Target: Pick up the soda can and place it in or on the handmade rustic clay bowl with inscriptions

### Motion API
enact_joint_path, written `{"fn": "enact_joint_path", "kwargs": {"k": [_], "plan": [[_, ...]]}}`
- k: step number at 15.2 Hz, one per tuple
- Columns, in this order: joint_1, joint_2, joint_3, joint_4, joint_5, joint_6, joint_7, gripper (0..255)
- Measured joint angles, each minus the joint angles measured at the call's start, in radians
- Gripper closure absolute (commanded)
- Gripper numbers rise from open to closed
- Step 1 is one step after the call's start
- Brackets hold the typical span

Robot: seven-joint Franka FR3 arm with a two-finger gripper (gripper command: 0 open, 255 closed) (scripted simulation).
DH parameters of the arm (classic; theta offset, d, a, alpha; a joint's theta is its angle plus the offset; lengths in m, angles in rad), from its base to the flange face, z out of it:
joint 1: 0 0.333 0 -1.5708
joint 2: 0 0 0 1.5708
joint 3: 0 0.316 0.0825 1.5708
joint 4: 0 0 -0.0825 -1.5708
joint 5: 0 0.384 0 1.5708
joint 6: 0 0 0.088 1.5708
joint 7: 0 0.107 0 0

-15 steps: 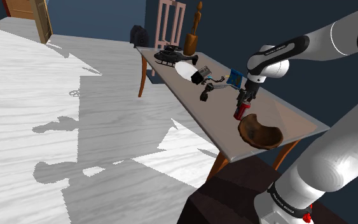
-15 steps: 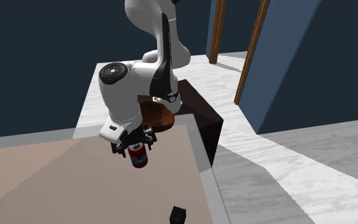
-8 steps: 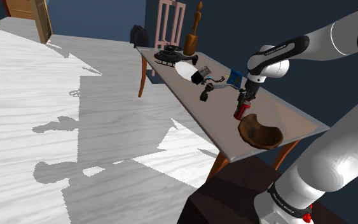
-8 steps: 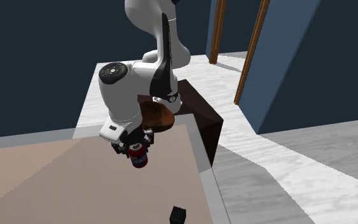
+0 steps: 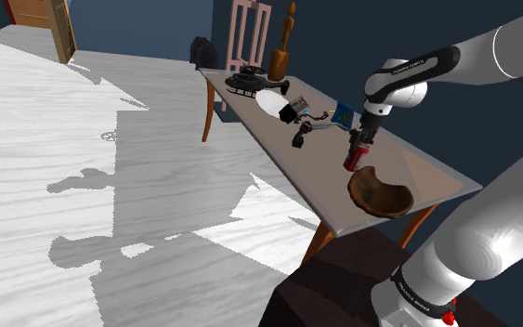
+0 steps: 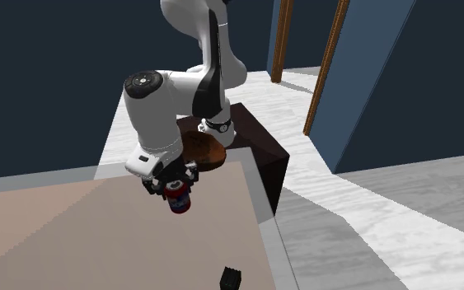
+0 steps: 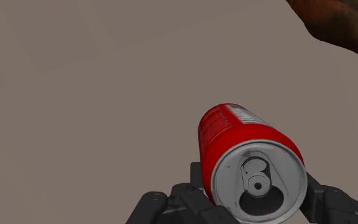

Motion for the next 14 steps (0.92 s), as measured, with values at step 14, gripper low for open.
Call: {"fn": "enact_joint_path", "kwargs": {"k": [14], "plan": [[0.0, -0.086, 0.024, 0.116, -0.035, -0.194, 0.033, 255]]}}
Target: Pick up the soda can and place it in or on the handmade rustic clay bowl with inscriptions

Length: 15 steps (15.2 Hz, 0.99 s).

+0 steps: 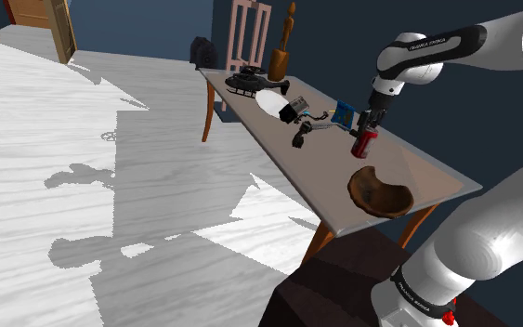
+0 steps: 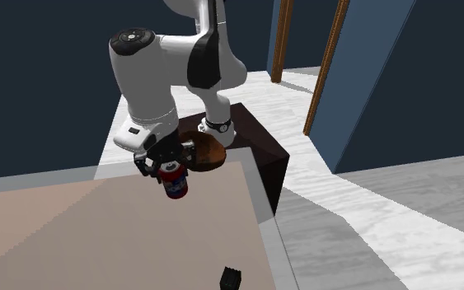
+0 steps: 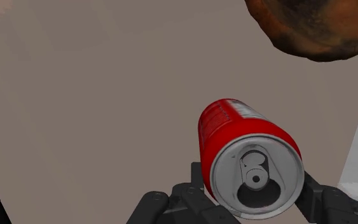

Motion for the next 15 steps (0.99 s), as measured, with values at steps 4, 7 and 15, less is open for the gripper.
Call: {"fn": "enact_joint_path", "kwargs": {"k": [4, 7, 15], "plan": [[0.001, -0.007, 0.003, 0.045, -0.001, -0.051, 0.0, 255], [0.001, -0.019, 0.007, 0.076, -0.004, -0.093, 0.002, 255], [0.003, -0.046, 0.021, 0.146, -0.011, -0.189, 0.012, 255]]}}
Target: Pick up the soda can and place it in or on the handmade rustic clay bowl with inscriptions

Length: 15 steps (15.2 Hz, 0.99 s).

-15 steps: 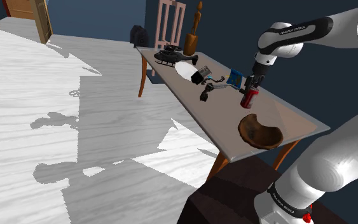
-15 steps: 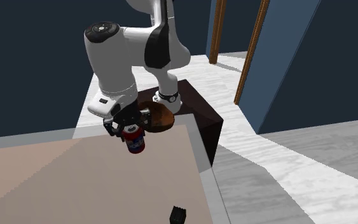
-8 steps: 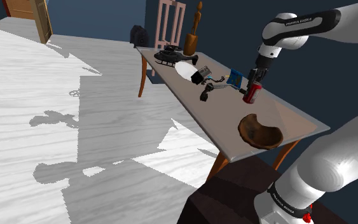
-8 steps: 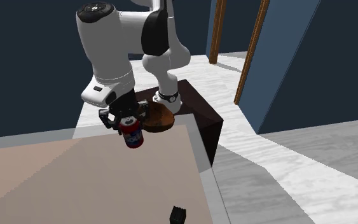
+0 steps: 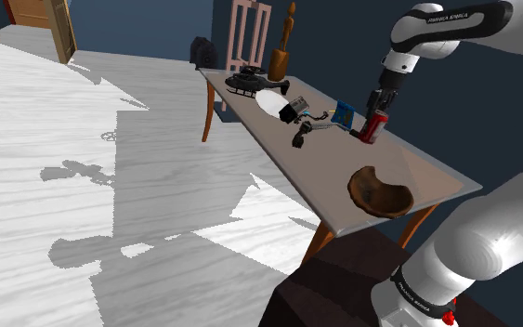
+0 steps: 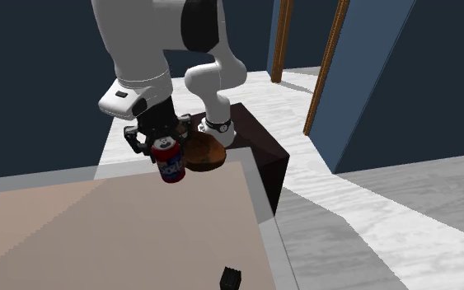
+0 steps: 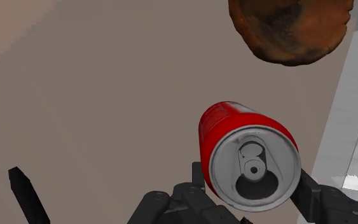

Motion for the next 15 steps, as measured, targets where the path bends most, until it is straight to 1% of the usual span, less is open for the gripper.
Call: {"fn": "enact_joint_path", "kwargs": {"k": [2, 4, 8, 13, 15], "plan": [[-0.008, -0.074, 0.018, -0.05, -0.027, -0.02, 0.023, 255], [-0.02, -0.168, 0.045, -0.124, -0.057, -0.037, 0.054, 255], [-0.046, -0.322, 0.089, -0.225, -0.091, -0.091, 0.092, 255], [-0.084, -0.53, 0.157, -0.331, -0.106, -0.197, 0.133, 255], [-0.099, -0.598, 0.17, -0.385, -0.113, -0.213, 0.14, 255]]}}
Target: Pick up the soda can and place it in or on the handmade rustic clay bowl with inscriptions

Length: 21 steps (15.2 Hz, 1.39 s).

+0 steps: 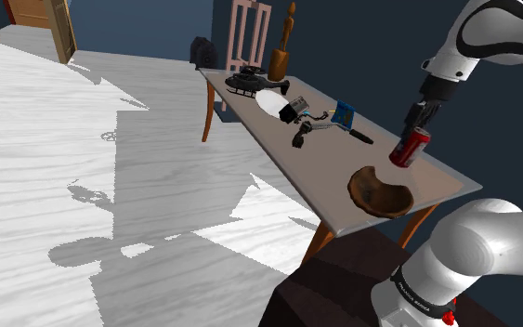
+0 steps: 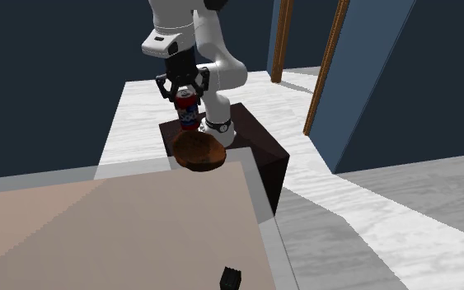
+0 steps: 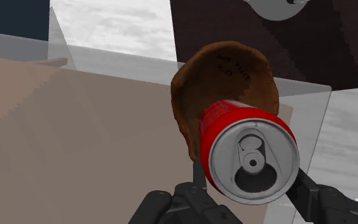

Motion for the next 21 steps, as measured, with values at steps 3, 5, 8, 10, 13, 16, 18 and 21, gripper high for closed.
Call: {"fn": "enact_joint_path", "kwargs": {"k": [3, 5, 8, 10, 13, 16, 18, 21], "plan": [[-0.006, -0.021, -0.001, -0.047, -0.006, 0.025, 0.005, 255], [-0.009, -0.026, -0.008, -0.078, -0.013, 0.05, 0.005, 255], [-0.013, -0.031, -0.016, -0.117, -0.021, 0.085, 0.006, 255], [-0.017, -0.037, -0.021, -0.15, -0.027, 0.112, 0.008, 255], [-0.021, -0.037, -0.032, -0.189, -0.037, 0.15, 0.009, 255], [-0.023, -0.031, -0.042, -0.222, -0.046, 0.19, 0.01, 255], [-0.027, -0.033, -0.048, -0.246, -0.052, 0.211, 0.01, 255], [-0.027, -0.032, -0.05, -0.253, -0.054, 0.22, 0.011, 255]]}}
